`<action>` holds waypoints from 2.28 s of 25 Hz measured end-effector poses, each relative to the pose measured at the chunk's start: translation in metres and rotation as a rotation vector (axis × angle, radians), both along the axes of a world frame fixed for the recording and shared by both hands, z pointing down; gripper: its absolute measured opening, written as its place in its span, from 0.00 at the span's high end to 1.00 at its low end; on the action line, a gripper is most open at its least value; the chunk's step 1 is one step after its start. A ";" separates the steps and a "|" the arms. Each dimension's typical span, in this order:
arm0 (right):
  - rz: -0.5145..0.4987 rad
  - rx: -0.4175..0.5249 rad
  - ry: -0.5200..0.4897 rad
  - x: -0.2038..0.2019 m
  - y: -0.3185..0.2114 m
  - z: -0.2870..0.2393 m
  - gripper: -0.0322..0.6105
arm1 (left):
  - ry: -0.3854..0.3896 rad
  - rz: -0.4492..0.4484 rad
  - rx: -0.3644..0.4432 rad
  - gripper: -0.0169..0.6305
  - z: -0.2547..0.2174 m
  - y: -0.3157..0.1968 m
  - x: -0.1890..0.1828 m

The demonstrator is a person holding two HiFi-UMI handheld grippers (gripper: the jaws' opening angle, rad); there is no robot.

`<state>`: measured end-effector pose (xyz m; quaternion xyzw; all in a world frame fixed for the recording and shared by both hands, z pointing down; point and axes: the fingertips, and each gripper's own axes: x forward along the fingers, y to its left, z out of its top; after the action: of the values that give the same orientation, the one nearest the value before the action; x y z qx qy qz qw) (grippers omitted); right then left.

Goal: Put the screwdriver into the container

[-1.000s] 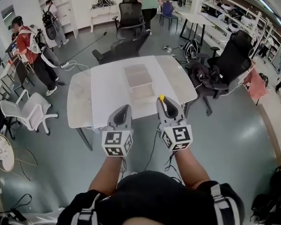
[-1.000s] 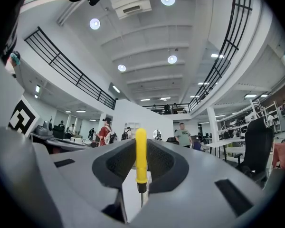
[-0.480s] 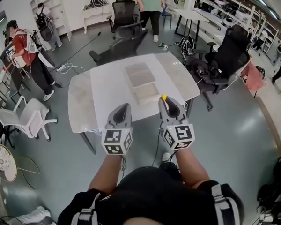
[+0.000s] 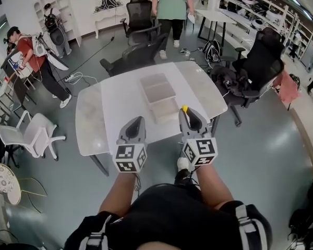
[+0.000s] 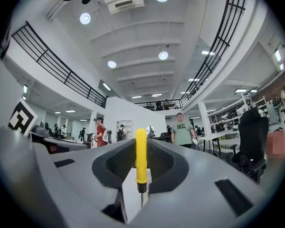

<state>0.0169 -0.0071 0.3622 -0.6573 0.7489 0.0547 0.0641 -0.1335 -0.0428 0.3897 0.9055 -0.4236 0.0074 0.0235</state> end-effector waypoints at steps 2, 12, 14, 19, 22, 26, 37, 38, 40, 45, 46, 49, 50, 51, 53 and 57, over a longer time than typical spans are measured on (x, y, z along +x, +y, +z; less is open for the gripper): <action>-0.009 0.004 -0.004 0.010 -0.018 0.001 0.85 | -0.004 -0.006 0.003 0.96 0.000 -0.016 0.011; -0.096 0.008 -0.024 0.077 -0.133 -0.002 0.85 | -0.032 -0.065 0.009 0.96 -0.005 -0.122 0.085; -0.120 -0.005 -0.026 0.091 -0.162 -0.001 0.85 | -0.040 -0.081 0.010 0.96 -0.008 -0.145 0.100; -0.200 -0.041 -0.017 0.107 -0.232 -0.001 0.85 | -0.045 -0.144 -0.011 0.96 -0.011 -0.205 0.122; -0.263 -0.058 -0.006 0.115 -0.267 -0.001 0.85 | -0.041 -0.198 -0.035 0.96 -0.009 -0.235 0.131; -0.342 -0.091 0.002 0.120 -0.309 0.004 0.85 | -0.043 -0.249 -0.058 0.96 -0.006 -0.268 0.139; -0.450 -0.173 0.067 0.084 -0.360 0.039 0.85 | -0.072 -0.255 -0.087 0.96 0.015 -0.314 0.122; -0.450 -0.185 0.074 0.080 -0.363 0.045 0.85 | -0.074 -0.252 -0.087 0.96 0.017 -0.317 0.119; -0.447 -0.217 0.085 0.073 -0.367 0.057 0.85 | -0.068 -0.249 -0.097 0.96 0.022 -0.323 0.113; -0.438 -0.326 0.057 0.066 -0.371 0.091 0.85 | -0.045 -0.245 -0.126 0.96 0.032 -0.331 0.103; -0.434 -0.351 0.052 0.066 -0.371 0.099 0.85 | -0.039 -0.243 -0.133 0.96 0.034 -0.333 0.102; -0.414 -0.432 0.032 0.071 -0.369 0.127 0.85 | -0.038 -0.231 -0.142 0.96 0.039 -0.336 0.104; -0.408 -0.462 0.017 0.073 -0.366 0.136 0.85 | -0.039 -0.226 -0.144 0.96 0.040 -0.336 0.105; -0.403 -0.491 0.000 0.074 -0.364 0.145 0.85 | -0.039 -0.221 -0.149 0.96 0.042 -0.336 0.105; -0.390 -0.538 -0.033 0.076 -0.359 0.160 0.85 | -0.042 -0.211 -0.160 0.96 0.046 -0.336 0.106; -0.365 -0.600 -0.037 0.079 -0.352 0.189 0.85 | -0.047 -0.188 -0.174 0.96 0.054 -0.338 0.109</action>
<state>0.0960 -0.3594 0.5508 -0.5029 0.8355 -0.1922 -0.1099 -0.0245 -0.3807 0.4432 0.8560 -0.5048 0.0630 0.0925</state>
